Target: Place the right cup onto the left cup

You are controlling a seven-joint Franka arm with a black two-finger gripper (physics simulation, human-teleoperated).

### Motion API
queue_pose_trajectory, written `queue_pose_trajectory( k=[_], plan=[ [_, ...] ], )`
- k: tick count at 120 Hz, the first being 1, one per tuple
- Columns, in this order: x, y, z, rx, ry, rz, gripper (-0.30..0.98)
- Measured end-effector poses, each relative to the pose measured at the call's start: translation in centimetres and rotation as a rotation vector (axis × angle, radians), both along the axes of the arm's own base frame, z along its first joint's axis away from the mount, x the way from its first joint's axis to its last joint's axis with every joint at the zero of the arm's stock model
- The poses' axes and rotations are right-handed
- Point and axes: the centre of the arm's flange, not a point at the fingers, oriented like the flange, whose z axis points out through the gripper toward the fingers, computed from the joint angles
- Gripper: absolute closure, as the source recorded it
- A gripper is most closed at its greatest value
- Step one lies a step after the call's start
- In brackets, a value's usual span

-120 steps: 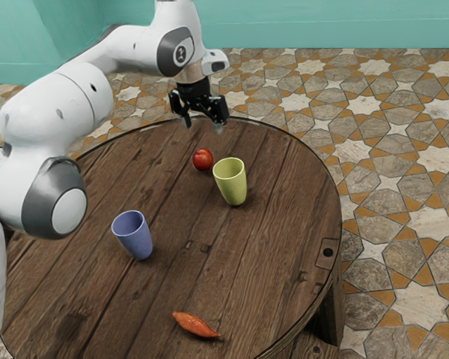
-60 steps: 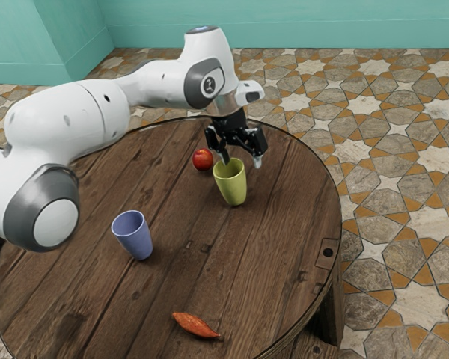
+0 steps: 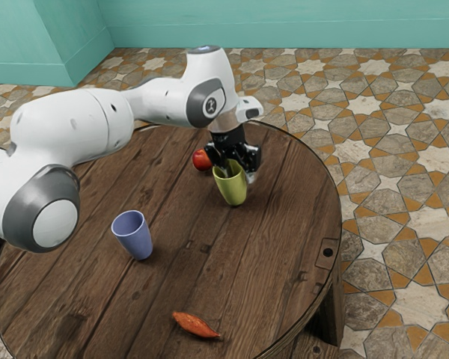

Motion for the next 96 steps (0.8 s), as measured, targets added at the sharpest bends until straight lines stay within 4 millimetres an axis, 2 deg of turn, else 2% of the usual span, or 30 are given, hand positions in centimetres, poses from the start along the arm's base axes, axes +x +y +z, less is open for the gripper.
queue_pose_trajectory(
  k=[12, 26, 46, 66, 78, 83, 89, 96],
  plan=[
    [-0.2, 0.2, -0.7, 0.006, 0.003, 0.01, 0.55],
    [-0.2, 0.3, -0.7, 0.006, -0.003, 0.019, 0.66],
    [-0.3, 0.5, -0.4, 0.006, -0.005, 0.03, 0.74],
    [-0.5, 0.6, -0.1, 0.008, -0.002, 0.039, 0.76],
    [-0.7, 0.7, 2.1, 0.006, -0.023, 0.04, 0.76],
    [-1.2, 1.0, 3.8, 0.011, -0.033, 0.039, 0.76],
    [-3.2, 2.0, 6.6, 0.021, -0.04, 0.041, 0.77],
    [-6.5, 3.1, 9.6, 0.038, -0.042, 0.041, 0.77]
  ],
)
